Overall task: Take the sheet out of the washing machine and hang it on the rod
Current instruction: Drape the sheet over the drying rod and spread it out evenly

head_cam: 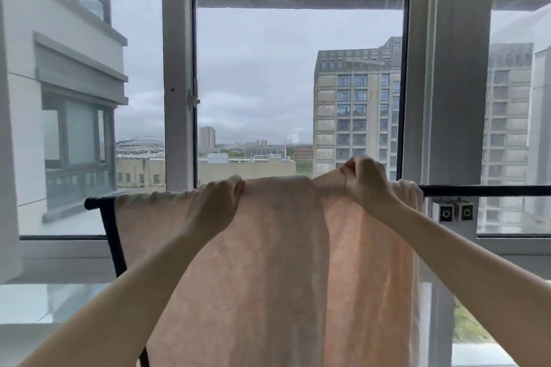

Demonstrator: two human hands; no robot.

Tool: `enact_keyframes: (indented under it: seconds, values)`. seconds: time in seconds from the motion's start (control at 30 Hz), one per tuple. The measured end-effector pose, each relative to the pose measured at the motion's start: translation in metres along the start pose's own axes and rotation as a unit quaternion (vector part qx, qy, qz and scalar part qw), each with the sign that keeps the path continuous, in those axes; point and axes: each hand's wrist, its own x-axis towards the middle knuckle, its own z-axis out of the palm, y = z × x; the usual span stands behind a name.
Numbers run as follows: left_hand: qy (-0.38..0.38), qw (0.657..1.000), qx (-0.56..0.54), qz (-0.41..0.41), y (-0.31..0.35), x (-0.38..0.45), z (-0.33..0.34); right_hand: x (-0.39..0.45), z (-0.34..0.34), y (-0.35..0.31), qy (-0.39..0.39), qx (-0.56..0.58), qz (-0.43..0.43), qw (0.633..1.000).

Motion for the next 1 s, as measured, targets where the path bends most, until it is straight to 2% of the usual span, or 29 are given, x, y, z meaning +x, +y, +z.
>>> enact_keyframes:
  seconds: [0.37, 0.47, 0.53, 0.63, 0.73, 0.8, 0.9, 1.0]
  values:
    - [-0.022, 0.999, 0.005, -0.023, 0.027, 0.002, 0.008, 0.002, -0.085, 0.104, -0.006, -0.067, 0.04, 0.997]
    - [-0.037, 0.999, 0.011, -0.029, 0.033, 0.005, 0.011, 0.002, -0.085, 0.1, -0.055, -0.086, 0.023, 0.994]
    - [-0.042, 0.998, -0.011, -0.034, 0.037, 0.009, 0.009, 0.001, -0.08, 0.089, -0.067, -0.097, -0.033, 0.992]
    - [-0.024, 0.997, -0.075, 0.001, 0.05, 0.012, 0.006, -0.004, -0.067, 0.066, -0.1, -0.067, -0.098, 0.988]
    - [-0.038, 0.993, -0.105, 0.041, 0.064, 0.008, 0.011, -0.008, -0.049, 0.045, -0.141, -0.03, -0.128, 0.981]
    - [-0.025, 0.993, -0.11, 0.047, 0.066, 0.005, 0.017, -0.012, -0.039, 0.039, -0.136, -0.018, -0.13, 0.982]
    - [0.015, 0.989, -0.144, 0.014, 0.065, 0.008, 0.024, -0.015, -0.029, 0.037, -0.111, 0.007, -0.141, 0.984]
    - [0.047, 0.988, -0.144, 0.002, 0.064, 0.01, 0.027, -0.011, -0.027, 0.038, -0.084, 0.045, -0.11, 0.989]
